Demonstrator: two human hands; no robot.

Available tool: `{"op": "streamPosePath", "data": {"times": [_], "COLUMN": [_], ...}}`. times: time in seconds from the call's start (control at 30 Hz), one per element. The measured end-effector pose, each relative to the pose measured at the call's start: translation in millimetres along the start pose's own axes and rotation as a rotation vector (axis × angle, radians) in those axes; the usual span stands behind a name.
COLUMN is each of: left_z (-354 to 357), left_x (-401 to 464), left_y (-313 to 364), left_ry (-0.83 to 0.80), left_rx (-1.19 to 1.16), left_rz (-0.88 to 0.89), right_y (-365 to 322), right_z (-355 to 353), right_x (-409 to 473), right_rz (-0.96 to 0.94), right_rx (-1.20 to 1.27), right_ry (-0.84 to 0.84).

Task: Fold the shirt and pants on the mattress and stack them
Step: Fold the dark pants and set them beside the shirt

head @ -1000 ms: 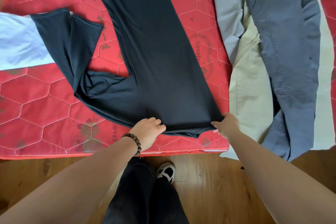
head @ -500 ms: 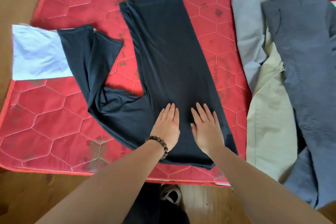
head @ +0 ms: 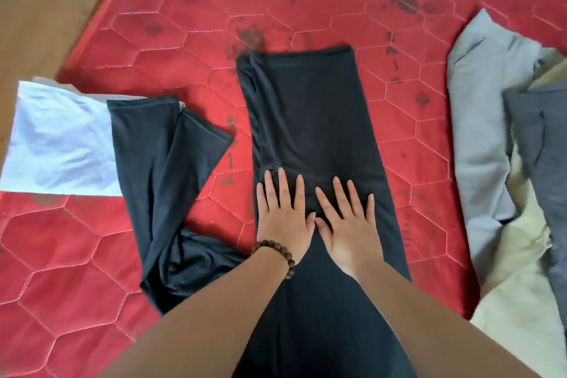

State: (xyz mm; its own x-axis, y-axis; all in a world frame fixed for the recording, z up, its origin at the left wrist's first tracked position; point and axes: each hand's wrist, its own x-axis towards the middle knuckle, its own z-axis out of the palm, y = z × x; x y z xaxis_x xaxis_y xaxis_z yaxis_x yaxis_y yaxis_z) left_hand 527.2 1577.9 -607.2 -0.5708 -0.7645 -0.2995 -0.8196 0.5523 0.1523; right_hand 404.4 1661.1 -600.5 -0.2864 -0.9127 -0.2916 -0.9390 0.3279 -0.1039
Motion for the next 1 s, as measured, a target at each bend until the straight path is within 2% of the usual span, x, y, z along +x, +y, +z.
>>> {"op": "streamPosePath", "data": {"times": [0.33,0.53,0.73,0.83,1.0], "left_z": [-27.8,-55.5,-76.4,-84.5,-90.6], "left_x": [91.8,143.3,198.2,216.3,223.1], "left_y": [-40.9,-59.6,-71.0,-74.1,-82.5], "left_ry": [0.14,0.418,0.366,0.36,0.371], "left_rx": [-0.019,-0.151,-0.431,-0.559,-0.591], "left_rz": [-0.18,-0.298,-0.498,-0.58,-0.641], "right_y": [3.3,11.3,41.1,53.0,59.7], "right_z": [-32.9,-53.1,-90.0,-104.8,-116.1], "right_x": [135.4,195.0,261.0,286.7,304.7], "right_rz": [-0.078,-0.124,-0.114,-0.115,-0.143], "right_rx": [-0.023,0.007,0.08,0.054,0.018], "right_ry": [0.051,0.063,0.173,0.108,0.058]}}
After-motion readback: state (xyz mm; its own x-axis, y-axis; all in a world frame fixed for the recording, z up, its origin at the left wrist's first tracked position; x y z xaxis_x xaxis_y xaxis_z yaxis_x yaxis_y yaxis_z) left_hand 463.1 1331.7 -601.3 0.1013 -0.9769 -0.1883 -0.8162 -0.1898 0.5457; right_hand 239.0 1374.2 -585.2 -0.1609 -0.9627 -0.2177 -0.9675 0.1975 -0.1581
